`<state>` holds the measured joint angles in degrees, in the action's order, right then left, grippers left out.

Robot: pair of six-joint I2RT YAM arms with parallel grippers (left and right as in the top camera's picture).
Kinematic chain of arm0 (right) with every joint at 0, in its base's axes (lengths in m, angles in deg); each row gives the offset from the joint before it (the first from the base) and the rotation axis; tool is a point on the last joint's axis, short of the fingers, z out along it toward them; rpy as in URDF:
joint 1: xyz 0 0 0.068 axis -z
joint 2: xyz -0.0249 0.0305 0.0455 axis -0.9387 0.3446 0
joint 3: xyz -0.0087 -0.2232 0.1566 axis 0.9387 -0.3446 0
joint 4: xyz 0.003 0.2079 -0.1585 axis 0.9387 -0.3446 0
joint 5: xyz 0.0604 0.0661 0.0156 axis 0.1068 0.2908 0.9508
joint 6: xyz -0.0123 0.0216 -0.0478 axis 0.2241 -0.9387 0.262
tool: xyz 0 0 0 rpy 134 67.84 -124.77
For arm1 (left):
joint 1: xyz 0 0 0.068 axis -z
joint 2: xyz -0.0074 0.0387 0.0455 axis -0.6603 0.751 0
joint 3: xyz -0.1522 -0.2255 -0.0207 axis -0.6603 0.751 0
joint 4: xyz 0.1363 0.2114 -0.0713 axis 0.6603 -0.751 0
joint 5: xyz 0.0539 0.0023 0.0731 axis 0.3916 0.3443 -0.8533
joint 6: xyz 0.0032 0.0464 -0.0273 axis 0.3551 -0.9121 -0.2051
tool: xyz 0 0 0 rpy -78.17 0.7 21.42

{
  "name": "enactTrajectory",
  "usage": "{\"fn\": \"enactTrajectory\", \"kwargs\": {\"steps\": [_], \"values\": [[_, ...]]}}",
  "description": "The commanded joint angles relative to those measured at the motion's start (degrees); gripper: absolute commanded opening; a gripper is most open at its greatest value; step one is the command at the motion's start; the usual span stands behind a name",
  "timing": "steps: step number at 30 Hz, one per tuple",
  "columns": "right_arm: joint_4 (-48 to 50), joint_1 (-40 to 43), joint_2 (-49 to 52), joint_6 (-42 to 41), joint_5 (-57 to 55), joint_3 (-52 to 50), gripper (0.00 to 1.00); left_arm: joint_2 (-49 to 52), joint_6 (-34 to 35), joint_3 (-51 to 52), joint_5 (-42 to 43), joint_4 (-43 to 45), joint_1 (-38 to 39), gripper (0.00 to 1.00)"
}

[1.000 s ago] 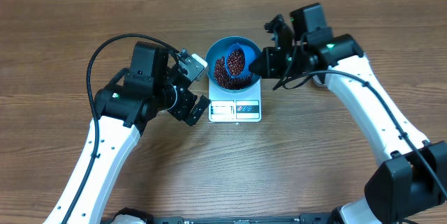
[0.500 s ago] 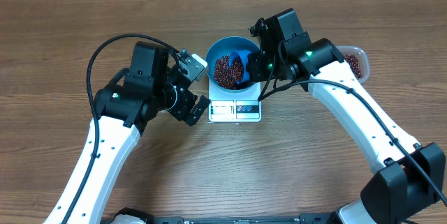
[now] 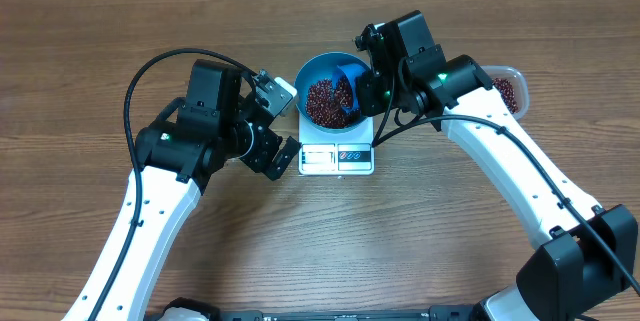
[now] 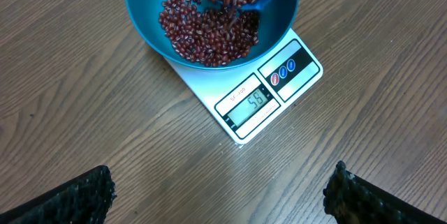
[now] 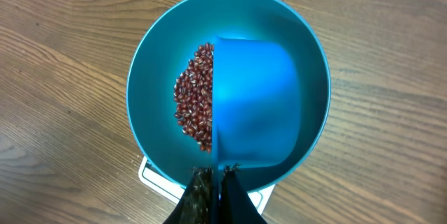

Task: Scoop item into bowl and weigh 150g on scale
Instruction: 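Tip the scoop over the bowl to pour the beans, then return the scoop right over the bean container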

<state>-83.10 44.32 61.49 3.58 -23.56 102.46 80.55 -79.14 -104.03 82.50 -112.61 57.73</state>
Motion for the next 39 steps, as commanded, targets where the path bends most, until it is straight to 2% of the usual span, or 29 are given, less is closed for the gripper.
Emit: {"fn": "enactTrajectory", "kwargs": {"steps": [1,10,23,27,35,39], "values": [[1.0,0.1,-1.9,4.4,-0.9,2.1,0.04,0.4,1.0,0.2,0.9,0.1,0.1,1.00],[2.3,-0.6,-1.9,9.7,-7.8,2.1,0.04,0.4,1.0,0.2,0.9,0.1,0.1,1.00],[5.1,-8.3,-1.9,16.9,-23.0,2.1,0.04,0.4,1.0,0.2,0.9,0.1,0.1,1.00],[6.5,-10.7,-1.9,17.0,-28.3,2.1,0.04,0.4,1.0,0.2,0.8,0.1,0.1,1.00],[6.7,-11.0,-1.9,15.3,-28.0,2.1,0.04,0.4,1.0,0.2,0.9,0.1,0.1,1.00],[6.8,-9.2,-3.8,11.1,-21.3,2.1,0.04,0.4,1.0,0.2,0.8,0.1,0.1,1.00]]}}
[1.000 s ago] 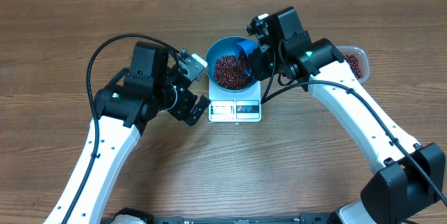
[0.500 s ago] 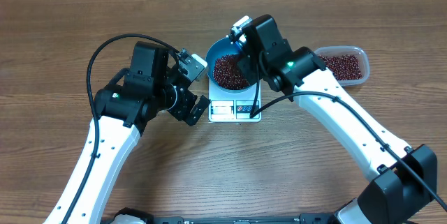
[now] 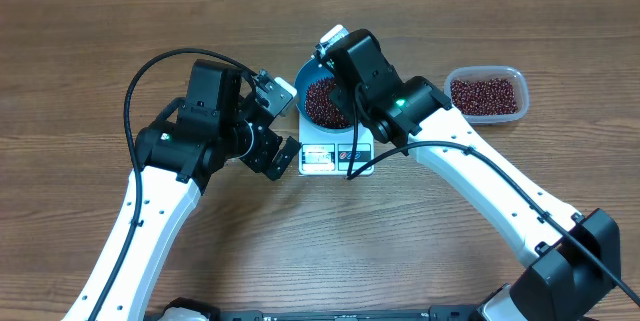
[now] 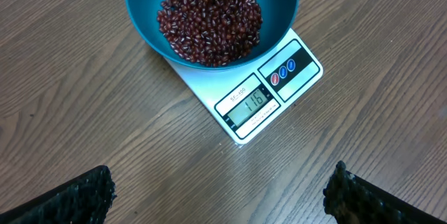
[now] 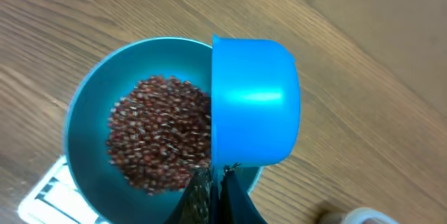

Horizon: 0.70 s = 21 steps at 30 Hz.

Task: Scoop item into bowl and weigh 150g on scale
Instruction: 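Return the scoop right over the bean container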

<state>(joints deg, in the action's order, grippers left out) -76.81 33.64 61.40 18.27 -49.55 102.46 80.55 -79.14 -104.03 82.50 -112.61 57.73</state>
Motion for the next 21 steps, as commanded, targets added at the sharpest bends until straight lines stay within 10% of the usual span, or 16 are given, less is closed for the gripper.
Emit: {"fn": "enactTrajectory", "kwargs": {"steps": [1,21], "values": [[0.6,2.4,-4.6,-4.3,7.2,2.1,0.04,0.4,1.0,0.2,0.8,0.1,0.1,1.00],[-12.9,43.0,-12.1,-8.3,33.3,1.8,0.04,0.4,1.0,0.2,0.9,0.1,0.1,1.00]]}}
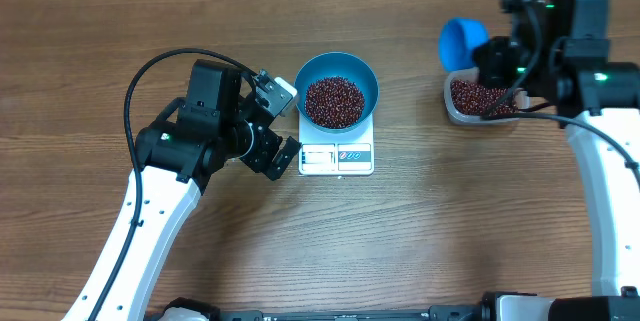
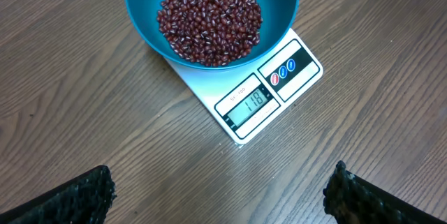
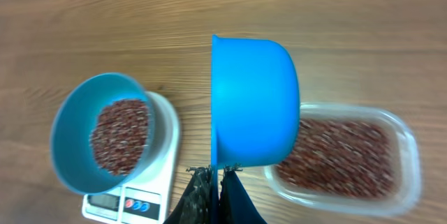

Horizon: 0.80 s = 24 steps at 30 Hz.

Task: Scoop item into bowl and weigh 150g on scale
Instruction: 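Return the scoop right over the bean container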

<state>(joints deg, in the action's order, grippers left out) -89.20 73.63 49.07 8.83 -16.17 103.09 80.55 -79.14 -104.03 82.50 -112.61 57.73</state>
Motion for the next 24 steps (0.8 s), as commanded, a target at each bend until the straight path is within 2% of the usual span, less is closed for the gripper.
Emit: {"fn": "enactTrajectory", "kwargs": {"steps": [1,6,24], "values": [[-0.7,3.8,0.5,1.1,-1.5,1.1,0.04,0.4,1.0,0.2,0.8,0.1,0.1,1.00],[-0.6,5.8,1.9,1.1,-10.2,-0.3,0.04,0.4,1.0,0.2,0.9,0.1,0.1,1.00],[-3.0,4.8,13.2,1.1,-19.7,-1.3,0.04,0.4,1.0,0.2,0.9,0.1,0.1,1.00]]}}
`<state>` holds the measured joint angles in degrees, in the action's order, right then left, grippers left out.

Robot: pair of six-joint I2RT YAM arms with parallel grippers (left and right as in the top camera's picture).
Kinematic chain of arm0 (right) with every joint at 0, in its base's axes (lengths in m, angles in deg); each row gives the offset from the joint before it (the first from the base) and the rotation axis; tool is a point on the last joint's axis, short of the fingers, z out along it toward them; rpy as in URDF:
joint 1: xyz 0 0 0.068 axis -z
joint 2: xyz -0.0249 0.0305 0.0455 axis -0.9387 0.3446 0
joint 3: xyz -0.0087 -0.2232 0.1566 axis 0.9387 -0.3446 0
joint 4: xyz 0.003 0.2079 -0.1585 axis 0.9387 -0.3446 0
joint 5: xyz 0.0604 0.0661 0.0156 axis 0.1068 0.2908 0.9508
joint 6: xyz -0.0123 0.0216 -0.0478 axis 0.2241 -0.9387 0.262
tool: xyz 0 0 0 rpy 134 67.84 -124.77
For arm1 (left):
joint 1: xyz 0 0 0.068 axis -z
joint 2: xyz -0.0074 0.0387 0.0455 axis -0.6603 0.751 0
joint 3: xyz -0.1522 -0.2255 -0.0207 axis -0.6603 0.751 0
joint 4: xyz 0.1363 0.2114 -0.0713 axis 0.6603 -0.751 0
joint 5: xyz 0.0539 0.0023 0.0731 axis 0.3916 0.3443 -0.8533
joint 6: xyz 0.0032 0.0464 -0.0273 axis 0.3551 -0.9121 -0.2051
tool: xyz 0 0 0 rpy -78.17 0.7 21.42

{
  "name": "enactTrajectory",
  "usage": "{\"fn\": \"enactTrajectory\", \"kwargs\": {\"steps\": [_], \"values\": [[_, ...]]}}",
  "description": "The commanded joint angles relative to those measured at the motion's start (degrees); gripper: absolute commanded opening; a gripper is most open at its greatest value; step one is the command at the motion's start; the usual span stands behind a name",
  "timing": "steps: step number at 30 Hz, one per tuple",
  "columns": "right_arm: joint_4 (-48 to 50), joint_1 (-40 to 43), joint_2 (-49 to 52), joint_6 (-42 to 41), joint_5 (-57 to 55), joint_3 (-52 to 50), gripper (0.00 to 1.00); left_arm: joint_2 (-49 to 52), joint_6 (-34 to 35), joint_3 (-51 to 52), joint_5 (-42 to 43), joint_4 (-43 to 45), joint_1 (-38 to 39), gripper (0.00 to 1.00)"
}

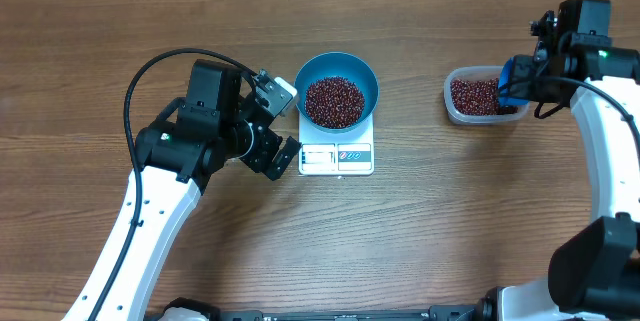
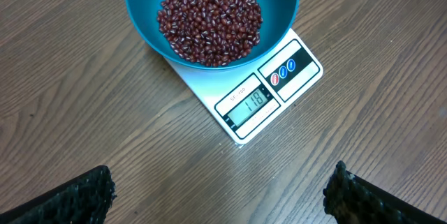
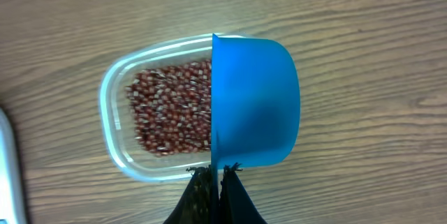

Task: Scoop item into bowl and weigh 150g on scale
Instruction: 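Return the scoop right over the bean container, then dip the scoop into the beans and scoop a small amount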

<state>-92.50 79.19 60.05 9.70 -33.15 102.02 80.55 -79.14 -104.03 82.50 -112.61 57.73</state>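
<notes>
A teal bowl [image 1: 338, 79] of red beans [image 2: 209, 18] sits on the white scale [image 1: 337, 158]; its display [image 2: 252, 101] reads 118. My right gripper [image 3: 216, 175] is shut on the handle of a blue scoop [image 3: 253, 102], held over the right end of a clear tub [image 1: 479, 97] of red beans [image 3: 171, 109]. The scoop [image 1: 506, 77] shows at the tub's right rim from overhead. My left gripper [image 2: 220, 192] hangs open over bare table in front of the scale, nothing between its fingertips [image 2: 84, 192].
The left arm [image 1: 190, 141] rests just left of the scale. The right arm [image 1: 605, 141] runs down the table's right side. The wooden table [image 1: 420, 231] carries only the scale, bowl and tub.
My right gripper has carried the scoop from above the tub's left side to its right end, lower over the beans. The scale still reads 118. The left arm is unchanged.
First the scoop was tipped in the bowl pouring beans, scale near 56. Then it hung over the fuller bowl, scale 116. Then it was beside the tub at the right, scale 118, and now it sits over the tub's right end.
</notes>
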Motion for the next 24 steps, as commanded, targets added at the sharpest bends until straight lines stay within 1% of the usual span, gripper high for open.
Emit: {"fn": "enactTrajectory", "kwargs": {"steps": [1,7,10,15,24], "values": [[0.4,-1.2,3.1,0.4,-2.9,-0.2,0.04,0.4,1.0,0.2,0.8,0.1,0.1,1.00],[0.4,-3.8,7.8,1.5,-4.4,-0.2,0.04,0.4,1.0,0.2,0.9,0.1,0.1,1.00],[0.4,-3.9,8.1,1.2,-4.1,-0.2,0.04,0.4,1.0,0.2,0.8,0.1,0.1,1.00],[-0.4,-3.9,8.2,1.3,1.7,-0.2,0.04,0.4,1.0,0.2,0.9,0.1,0.1,1.00],[-3.2,-3.9,9.2,1.8,7.5,-0.2,0.04,0.4,1.0,0.2,0.8,0.1,0.1,1.00]]}}
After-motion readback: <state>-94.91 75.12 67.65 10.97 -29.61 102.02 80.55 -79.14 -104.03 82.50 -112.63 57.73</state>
